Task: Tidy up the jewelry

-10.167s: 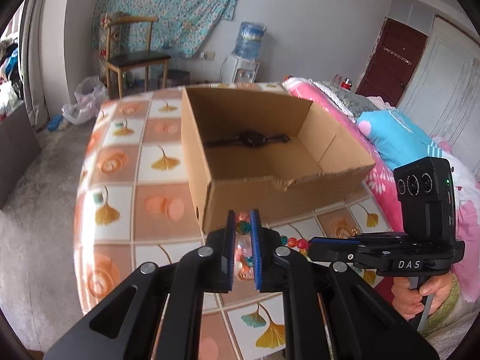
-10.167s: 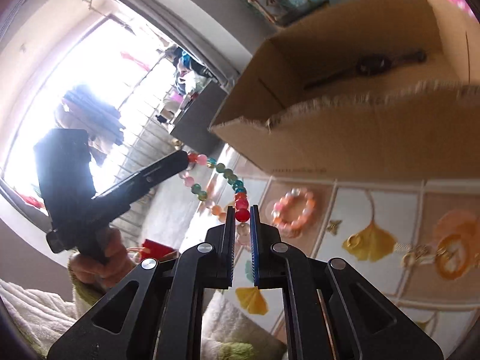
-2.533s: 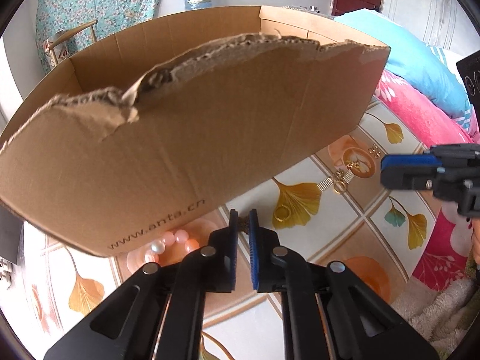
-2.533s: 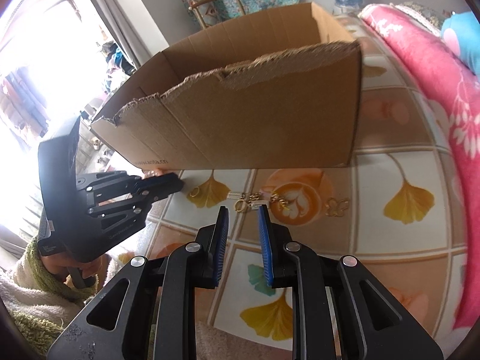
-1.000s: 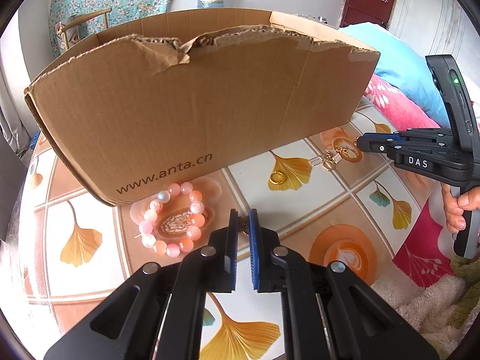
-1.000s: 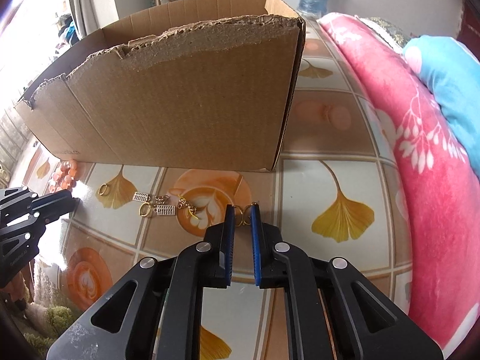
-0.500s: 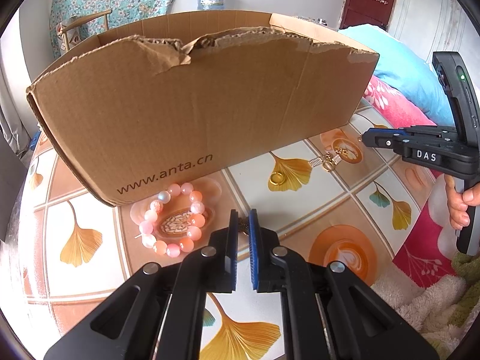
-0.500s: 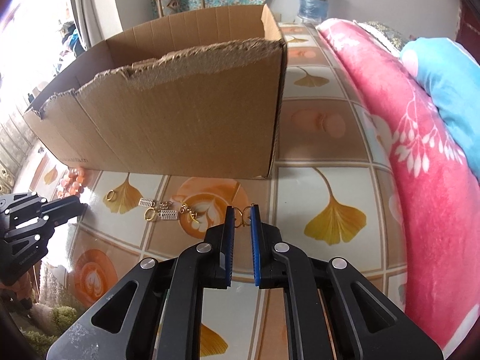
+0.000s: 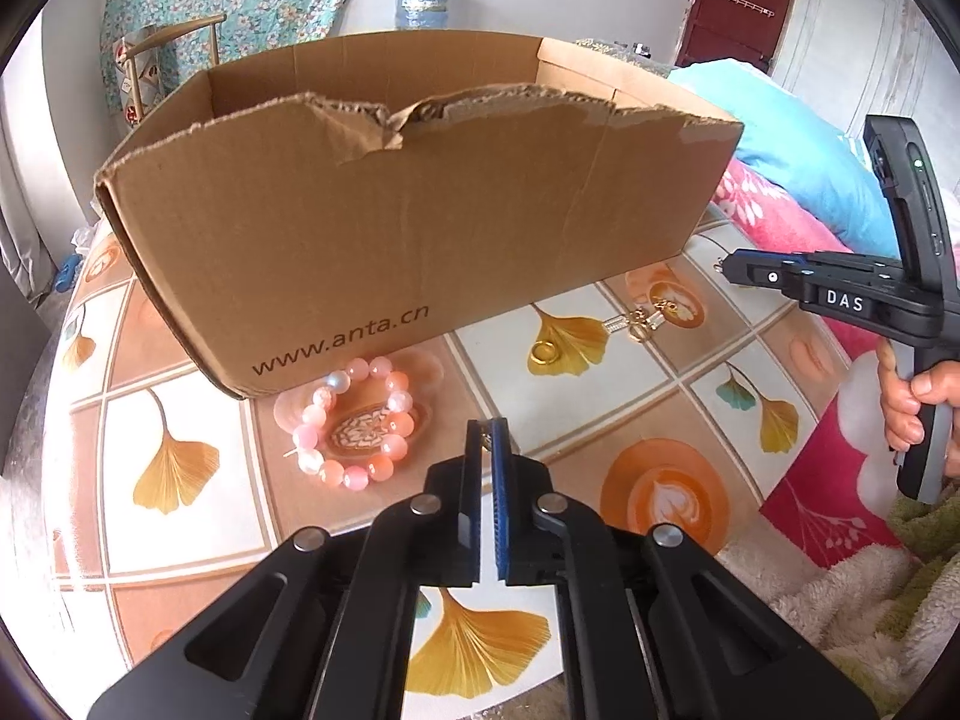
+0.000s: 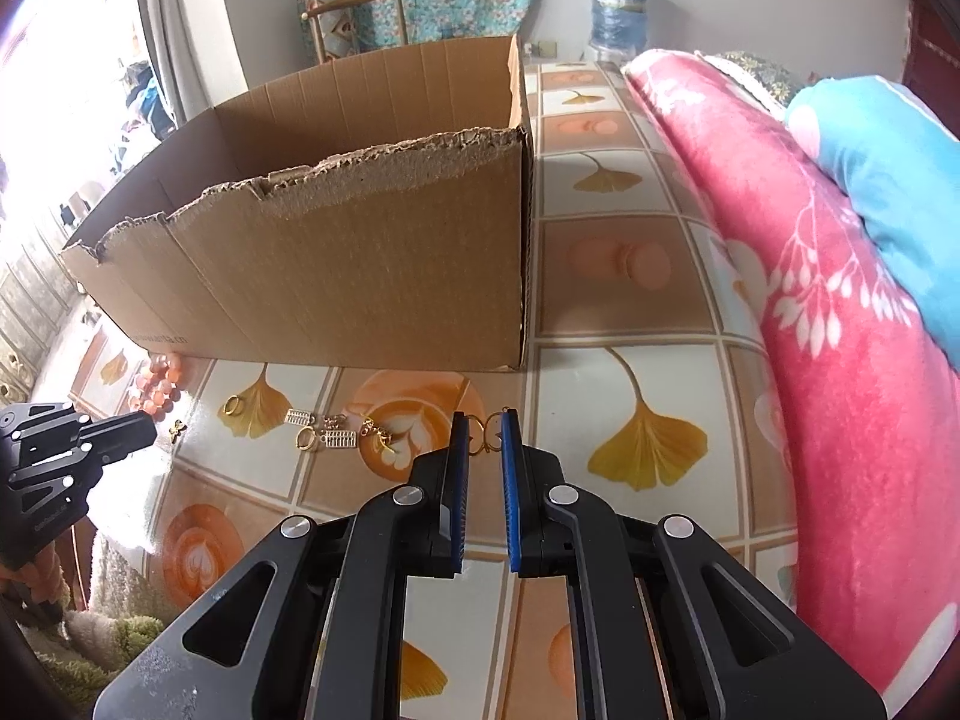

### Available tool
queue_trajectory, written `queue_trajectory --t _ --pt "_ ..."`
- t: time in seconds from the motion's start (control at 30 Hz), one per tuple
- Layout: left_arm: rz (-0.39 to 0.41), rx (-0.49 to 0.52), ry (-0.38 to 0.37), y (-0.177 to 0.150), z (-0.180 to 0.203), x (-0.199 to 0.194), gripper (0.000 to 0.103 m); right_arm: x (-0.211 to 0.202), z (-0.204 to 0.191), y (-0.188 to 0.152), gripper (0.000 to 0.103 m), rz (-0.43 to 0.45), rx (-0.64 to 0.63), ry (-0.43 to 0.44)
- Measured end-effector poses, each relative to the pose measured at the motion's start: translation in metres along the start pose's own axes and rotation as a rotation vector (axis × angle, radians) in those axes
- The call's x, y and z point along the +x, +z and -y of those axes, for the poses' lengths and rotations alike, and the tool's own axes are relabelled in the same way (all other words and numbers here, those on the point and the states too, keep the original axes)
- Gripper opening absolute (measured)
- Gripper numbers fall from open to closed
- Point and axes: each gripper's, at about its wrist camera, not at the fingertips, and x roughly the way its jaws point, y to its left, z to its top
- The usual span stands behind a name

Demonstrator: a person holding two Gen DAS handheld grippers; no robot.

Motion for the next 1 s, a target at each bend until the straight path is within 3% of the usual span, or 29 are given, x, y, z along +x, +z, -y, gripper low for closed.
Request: queue_trajectory --t 0.1,0.17,0.2,1.0 --pt "-0.026 0.006 -0.006 0.001 0.003 0.002 0.005 -0.001 0.000 -0.002 0.008 0.000 -0.002 0.002" --pt "-0.038 0.013 0.007 0.002 0.004 0.006 0.018 0.000 0.000 -0.002 0.008 0.000 -0.002 0.004" --pt "-0.042 0.015 0.014 0.002 0.004 0.008 0.019 0.000 0.000 -0.002 0.008 -0.001 -0.002 0.005" --pt "-0.074 0.008 0.056 0.013 0.005 0.025 0.027 0.013 0.007 -0.001 0.008 -0.005 0.017 0.034"
